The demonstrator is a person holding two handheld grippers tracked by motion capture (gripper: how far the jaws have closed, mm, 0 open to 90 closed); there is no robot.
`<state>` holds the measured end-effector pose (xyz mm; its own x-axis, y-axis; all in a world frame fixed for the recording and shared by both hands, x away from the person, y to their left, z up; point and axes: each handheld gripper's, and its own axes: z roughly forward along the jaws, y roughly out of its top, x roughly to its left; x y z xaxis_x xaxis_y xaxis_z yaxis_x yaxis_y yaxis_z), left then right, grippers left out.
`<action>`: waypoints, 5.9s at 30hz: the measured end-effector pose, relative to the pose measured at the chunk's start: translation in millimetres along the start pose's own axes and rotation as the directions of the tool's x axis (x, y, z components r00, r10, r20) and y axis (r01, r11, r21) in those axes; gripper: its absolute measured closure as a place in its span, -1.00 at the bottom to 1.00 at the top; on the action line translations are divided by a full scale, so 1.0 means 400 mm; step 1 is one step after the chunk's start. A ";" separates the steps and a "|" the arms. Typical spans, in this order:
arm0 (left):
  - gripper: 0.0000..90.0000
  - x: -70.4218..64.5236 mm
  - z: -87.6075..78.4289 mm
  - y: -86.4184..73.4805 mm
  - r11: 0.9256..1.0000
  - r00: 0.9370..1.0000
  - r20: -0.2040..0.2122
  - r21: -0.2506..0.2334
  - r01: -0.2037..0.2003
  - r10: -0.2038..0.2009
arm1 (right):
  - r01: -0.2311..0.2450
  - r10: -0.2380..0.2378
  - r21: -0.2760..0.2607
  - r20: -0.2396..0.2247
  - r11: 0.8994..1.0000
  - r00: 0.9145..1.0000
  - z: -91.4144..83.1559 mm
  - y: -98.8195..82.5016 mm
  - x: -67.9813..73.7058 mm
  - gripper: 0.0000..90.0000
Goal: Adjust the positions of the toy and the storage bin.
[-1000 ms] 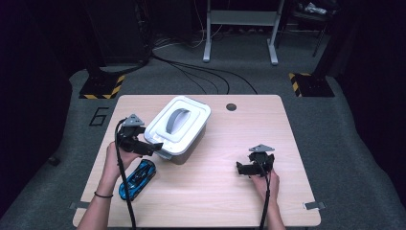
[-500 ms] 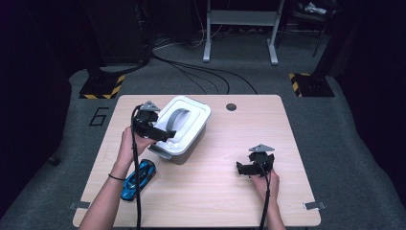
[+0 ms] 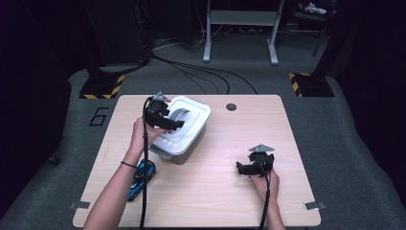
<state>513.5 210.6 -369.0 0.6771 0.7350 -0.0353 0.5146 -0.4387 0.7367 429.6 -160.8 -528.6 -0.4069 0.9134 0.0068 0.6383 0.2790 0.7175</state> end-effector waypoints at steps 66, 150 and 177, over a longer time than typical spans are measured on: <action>0.48 0.158 -0.231 -0.028 0.956 0.950 -0.191 -0.211 0.204 -0.246 | -0.009 0.009 -0.004 0.007 1.000 1.000 0.000 0.000 0.003 -0.96; 0.48 0.366 0.037 -0.361 0.864 0.806 -0.316 -0.114 0.491 -0.500 | -0.007 0.007 -0.006 0.004 1.000 1.000 0.000 0.000 0.001 -0.96; -0.88 0.328 -0.054 -0.396 0.914 0.878 -0.261 -0.063 0.400 -0.402 | -0.006 0.006 -0.006 0.005 1.000 1.000 0.000 0.000 0.002 -0.95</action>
<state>509.4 387.5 -475.7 0.2502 0.9564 -0.1505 0.7080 -0.0747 0.7022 429.3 -160.2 -528.6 -0.3996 0.9167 0.0080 0.6367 0.2713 0.7218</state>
